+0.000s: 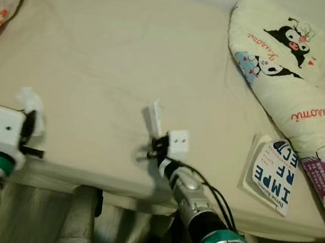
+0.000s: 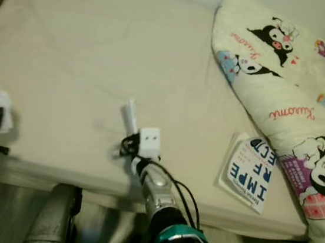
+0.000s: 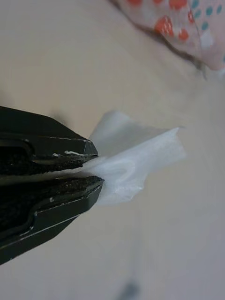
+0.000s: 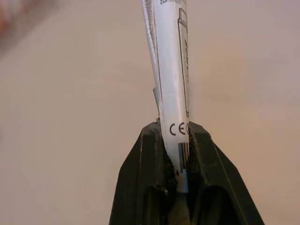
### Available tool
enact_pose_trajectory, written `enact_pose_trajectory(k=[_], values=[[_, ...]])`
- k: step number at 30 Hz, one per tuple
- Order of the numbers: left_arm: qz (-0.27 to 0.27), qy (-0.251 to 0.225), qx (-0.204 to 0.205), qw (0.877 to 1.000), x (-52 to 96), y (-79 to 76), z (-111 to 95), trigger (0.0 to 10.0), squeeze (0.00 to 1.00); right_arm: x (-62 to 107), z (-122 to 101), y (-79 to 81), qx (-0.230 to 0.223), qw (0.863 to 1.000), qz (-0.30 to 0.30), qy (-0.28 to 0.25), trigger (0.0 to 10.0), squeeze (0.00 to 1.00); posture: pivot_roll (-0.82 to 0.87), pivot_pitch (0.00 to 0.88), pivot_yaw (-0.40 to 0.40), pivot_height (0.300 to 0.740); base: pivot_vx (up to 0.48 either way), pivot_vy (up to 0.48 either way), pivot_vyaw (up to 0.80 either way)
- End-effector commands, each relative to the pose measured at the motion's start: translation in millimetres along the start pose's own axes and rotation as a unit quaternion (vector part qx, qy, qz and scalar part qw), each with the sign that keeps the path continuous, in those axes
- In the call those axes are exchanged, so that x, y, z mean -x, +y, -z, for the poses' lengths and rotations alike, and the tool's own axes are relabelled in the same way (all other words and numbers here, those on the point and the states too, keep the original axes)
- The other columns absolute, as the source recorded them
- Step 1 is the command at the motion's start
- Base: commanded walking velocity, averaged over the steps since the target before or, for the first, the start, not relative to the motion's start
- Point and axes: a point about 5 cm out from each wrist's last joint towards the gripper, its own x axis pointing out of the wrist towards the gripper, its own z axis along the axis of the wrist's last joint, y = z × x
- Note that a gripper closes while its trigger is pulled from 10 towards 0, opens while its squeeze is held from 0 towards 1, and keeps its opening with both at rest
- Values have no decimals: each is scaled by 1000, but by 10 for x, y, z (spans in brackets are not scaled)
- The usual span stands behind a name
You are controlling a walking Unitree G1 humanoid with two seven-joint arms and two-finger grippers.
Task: Clean up the room
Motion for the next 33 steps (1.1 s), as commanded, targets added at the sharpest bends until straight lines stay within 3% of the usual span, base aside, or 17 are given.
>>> enact_pose_trajectory(k=[1, 2, 3, 5, 8, 10, 17, 33], values=[[9, 7, 9, 1000, 9, -38, 31, 10000, 0, 75, 67, -26, -21, 1000, 12, 4, 10000, 0, 264, 52, -105, 585, 0, 0, 0], [34, 15, 41, 998, -14, -182, 60, 10000, 0, 210, 63, -103, -28, 999, 42, -13, 10000, 0, 230, 23, -87, 585, 0, 0, 0], [34, 15, 41, 998, -14, -182, 60, 10000, 0, 210, 63, -103, -28, 999, 42, -13, 10000, 0, 230, 23, -87, 585, 0, 0, 0], [86, 31, 65, 994, -74, -438, 140, 10000, 0, 375, 105, -233, -31, 994, 100, -30, 10000, 0, 168, 0, -52, 585, 0, 0, 0], [110, 41, 63, 991, -149, -573, 192, 10000, 0, 383, 103, -306, -28, 990, 132, -42, 10000, 0, 140, 0, -36, 595, 0, 0, 0], [113, 39, 40, 992, -247, -630, 194, 10000, 0, 332, 53, -368, -25, 987, 149, -49, 10000, 0, 127, 0, -29, 605, 0, 0, 0], [78, 49, 3, 996, -434, -636, 216, 10000, 0, 292, -87, -449, -12, 988, 143, -60, 10000, 0, 110, 0, -26, 630, 0, 0, 0], [44, 39, -13, 998, -471, -600, 305, 10000, 0, 305, -60, -406, 0, 989, 141, -47, 10000, 0, 118, 0, -35, 695, 0, 0, 0]])
